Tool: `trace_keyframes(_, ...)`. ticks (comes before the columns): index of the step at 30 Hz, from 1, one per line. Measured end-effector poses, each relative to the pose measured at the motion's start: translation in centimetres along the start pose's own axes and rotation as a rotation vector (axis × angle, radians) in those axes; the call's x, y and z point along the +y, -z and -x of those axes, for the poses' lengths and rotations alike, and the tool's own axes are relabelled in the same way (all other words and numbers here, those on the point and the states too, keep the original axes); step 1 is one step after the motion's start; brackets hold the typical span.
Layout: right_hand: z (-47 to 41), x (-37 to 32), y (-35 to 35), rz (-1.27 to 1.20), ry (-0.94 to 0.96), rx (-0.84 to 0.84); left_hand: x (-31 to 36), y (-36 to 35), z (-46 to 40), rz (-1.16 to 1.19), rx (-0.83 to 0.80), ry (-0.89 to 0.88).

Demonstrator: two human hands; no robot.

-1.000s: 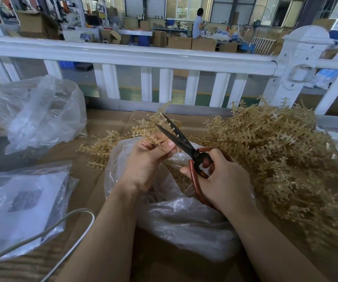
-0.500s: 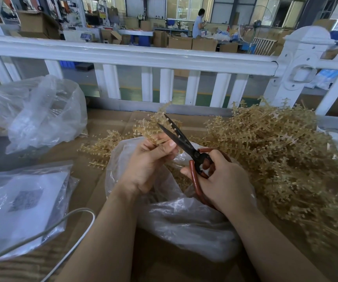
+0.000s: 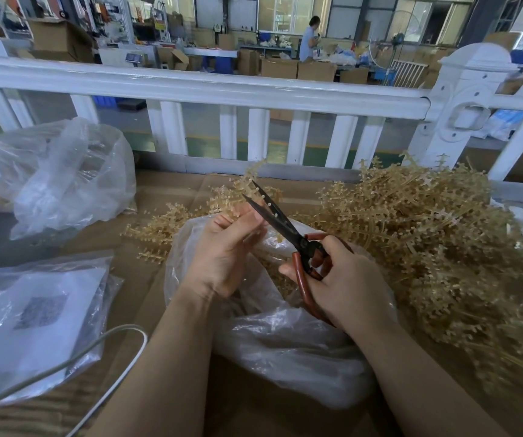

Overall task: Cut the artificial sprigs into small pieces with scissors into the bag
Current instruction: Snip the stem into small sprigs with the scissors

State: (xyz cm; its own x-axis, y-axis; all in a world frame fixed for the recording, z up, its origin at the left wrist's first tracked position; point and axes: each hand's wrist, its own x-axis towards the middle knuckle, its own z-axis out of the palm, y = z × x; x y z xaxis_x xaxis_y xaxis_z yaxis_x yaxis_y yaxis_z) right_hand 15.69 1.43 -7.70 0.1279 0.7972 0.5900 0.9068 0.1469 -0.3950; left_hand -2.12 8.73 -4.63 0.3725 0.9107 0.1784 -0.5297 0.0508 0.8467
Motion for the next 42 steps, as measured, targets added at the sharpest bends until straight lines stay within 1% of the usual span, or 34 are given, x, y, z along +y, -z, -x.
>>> trace_keyframes(5, -0.04, -0.10, -0.08, 0.010, 0.016, 0.005, -0.21, -0.09, -0.07, -0.037, 0.006, -0.028)
trace_keyframes(15, -0.16, -0.07, -0.13, 0.017, -0.040, -0.009, -0.15, -0.36, 0.22, -0.083, -0.152, -0.013)
trace_keyframes(23, -0.23, -0.08, -0.15, 0.017, -0.043, -0.025, -0.23, 0.01, 0.07, -0.057, -0.204, -0.021)
trace_keyframes(28, -0.14, -0.09, -0.14, 0.033, -0.057, -0.038, -0.60, 0.36, -0.04, -0.044, -0.148, 0.013)
trace_keyframes(36, -0.13, -0.44, 0.00, 0.020, -0.031, -0.008, -0.68, 0.26, -0.13, -0.028, -0.103, 0.021)
trace_keyframes(39, -0.12, -0.42, 0.04, 0.012, -0.032, -0.001, -0.76, 0.37, -0.18, -0.013, -0.096, 0.018)
trace_keyframes(42, -0.20, -0.49, 0.19, 0.031, -0.049, -0.017, -0.78, 0.41, -0.21, -0.045, -0.100, 0.018)
